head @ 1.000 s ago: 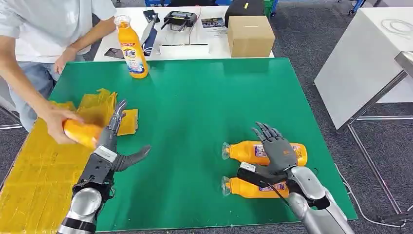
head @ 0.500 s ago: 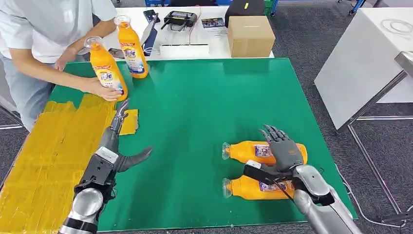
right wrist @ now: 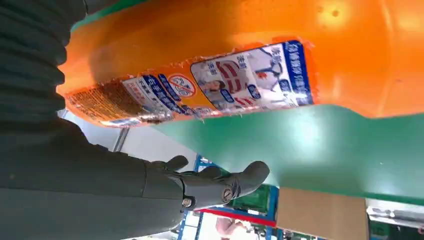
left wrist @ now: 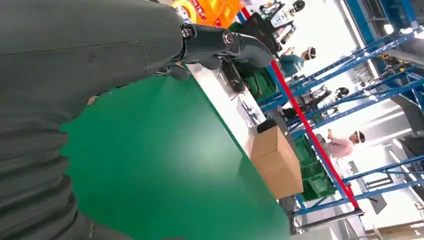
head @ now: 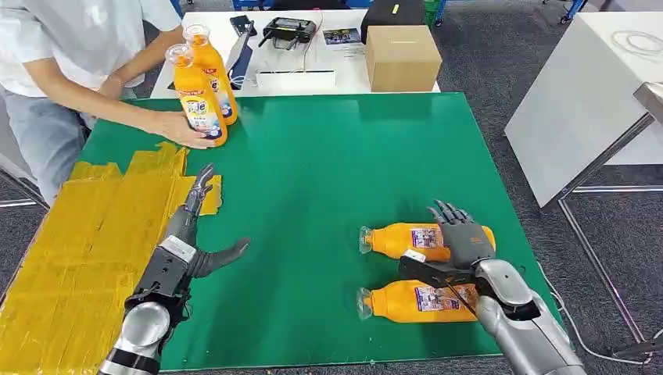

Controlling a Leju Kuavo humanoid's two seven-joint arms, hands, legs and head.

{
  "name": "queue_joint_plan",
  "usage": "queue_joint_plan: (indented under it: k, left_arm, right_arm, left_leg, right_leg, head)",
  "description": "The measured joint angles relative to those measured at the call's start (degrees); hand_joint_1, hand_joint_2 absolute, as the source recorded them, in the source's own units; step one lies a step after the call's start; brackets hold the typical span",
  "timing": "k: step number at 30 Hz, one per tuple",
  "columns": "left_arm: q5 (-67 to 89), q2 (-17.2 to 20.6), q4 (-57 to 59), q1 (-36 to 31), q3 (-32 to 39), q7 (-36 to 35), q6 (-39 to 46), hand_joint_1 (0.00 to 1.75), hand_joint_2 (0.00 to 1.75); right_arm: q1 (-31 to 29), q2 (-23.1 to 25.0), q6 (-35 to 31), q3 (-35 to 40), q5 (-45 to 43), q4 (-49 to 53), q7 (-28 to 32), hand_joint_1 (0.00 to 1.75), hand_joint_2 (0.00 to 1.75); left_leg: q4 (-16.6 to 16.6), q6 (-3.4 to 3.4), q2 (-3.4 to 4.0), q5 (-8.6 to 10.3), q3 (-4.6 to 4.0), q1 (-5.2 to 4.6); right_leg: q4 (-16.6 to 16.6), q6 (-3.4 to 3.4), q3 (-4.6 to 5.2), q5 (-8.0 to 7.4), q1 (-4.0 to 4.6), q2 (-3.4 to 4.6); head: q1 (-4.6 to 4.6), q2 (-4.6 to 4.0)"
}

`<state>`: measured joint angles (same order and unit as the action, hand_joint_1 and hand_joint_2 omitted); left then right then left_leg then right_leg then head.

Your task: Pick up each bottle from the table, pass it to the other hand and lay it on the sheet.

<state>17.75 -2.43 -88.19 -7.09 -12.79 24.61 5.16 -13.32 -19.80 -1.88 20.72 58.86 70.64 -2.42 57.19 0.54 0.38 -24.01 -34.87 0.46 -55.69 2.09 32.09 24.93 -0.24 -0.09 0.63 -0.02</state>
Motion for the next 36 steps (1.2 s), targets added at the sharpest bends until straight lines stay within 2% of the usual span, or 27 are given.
queue_joint_plan:
  k: [14,23,24,25,26,27,28,29,36]
  left_arm:
    - [-0.96,-0.15,0.87,-0.34,-0.98,-0.09,-0.22,0.00,1.75]
    - [-2.56,-0.17,2.45,-1.32,-1.36,-0.02,-0.22,0.00,1.75]
    - [-2.82,-0.17,2.60,-1.37,-1.38,0.00,-0.22,0.00,1.75]
    - [-2.84,-0.17,2.73,-1.42,-1.38,0.02,-0.22,0.00,1.75]
    - [-2.91,-0.17,2.84,-1.47,-1.38,0.07,-0.22,0.00,1.75]
    - [-2.93,-0.17,2.99,-1.51,-1.38,0.11,-0.22,0.00,1.75]
    - [-2.95,-0.17,3.13,-1.54,-1.38,0.13,-0.22,0.00,1.75]
    - [-2.99,-0.17,3.21,-1.57,-1.40,0.13,-0.22,0.00,1.75]
    - [-3.65,-0.20,3.71,-1.97,-1.68,0.17,-0.22,0.00,1.75]
  right_arm:
    - [-2.45,-0.39,2.67,-0.07,-1.23,-5.34,-0.09,0.00,1.75]
    - [-6.48,-1.27,5.36,0.28,-2.49,-12.01,0.68,0.00,1.75]
    - [-6.86,-1.44,5.66,0.37,-2.49,-12.61,0.85,0.14,1.75]
    - [-7.19,-1.53,5.88,0.44,-2.51,-13.03,0.90,1.15,1.75]
    - [-7.52,-1.66,6.03,0.50,-2.49,-13.58,0.92,1.43,1.75]
    - [-7.77,-1.77,6.10,0.57,-2.51,-13.97,0.92,1.48,1.75]
    - [-8.00,-1.86,6.21,0.68,-2.49,-14.34,0.92,1.66,1.75]
    - [-8.18,-1.88,6.30,0.92,-2.47,-14.74,0.92,1.75,1.75]
    - [-9.61,-2.05,6.54,2.42,-1.99,-16.90,1.13,1.75,1.75]
  left_leg:
    - [0.01,0.00,0.01,0.00,0.00,0.00]
    - [0.01,0.01,0.01,0.01,0.17,0.00]
    - [0.01,0.02,0.01,0.00,0.19,0.00]
    - [0.01,0.02,0.01,0.00,0.22,0.00]
    - [0.01,0.02,0.00,0.00,0.24,0.00]
    - [0.01,0.02,0.00,0.00,0.25,0.00]
    - [0.01,0.03,0.00,0.00,0.26,0.00]
    - [0.01,0.03,0.01,0.00,0.27,0.00]
    - [0.02,0.03,0.01,0.01,0.38,0.00]
  right_leg:
    - [0.00,0.00,0.00,0.00,0.00,0.00]
    - [0.01,0.01,-0.14,-0.01,-0.02,0.01]
    - [0.02,0.01,-0.16,-0.01,-0.02,0.01]
    - [0.03,0.01,-0.18,-0.01,-0.02,0.00]
    - [0.03,0.01,-0.21,-0.01,-0.02,0.00]
    - [0.03,0.01,-0.23,-0.01,-0.02,0.00]
    - [0.03,0.01,-0.24,-0.01,-0.02,0.00]
    - [0.03,0.01,-0.25,-0.01,-0.02,0.01]
    - [0.03,0.02,-0.35,-0.02,-0.02,0.01]
  head:
    - [0.02,0.00]
    - [0.02,0.00]
    - [0.02,0.00]
    - [0.00,0.00]
    - [0.00,0.00]
    - [0.00,0.00]
    - [0.02,0.00]
    - [0.02,0.00]
    - [0.02,0.00]
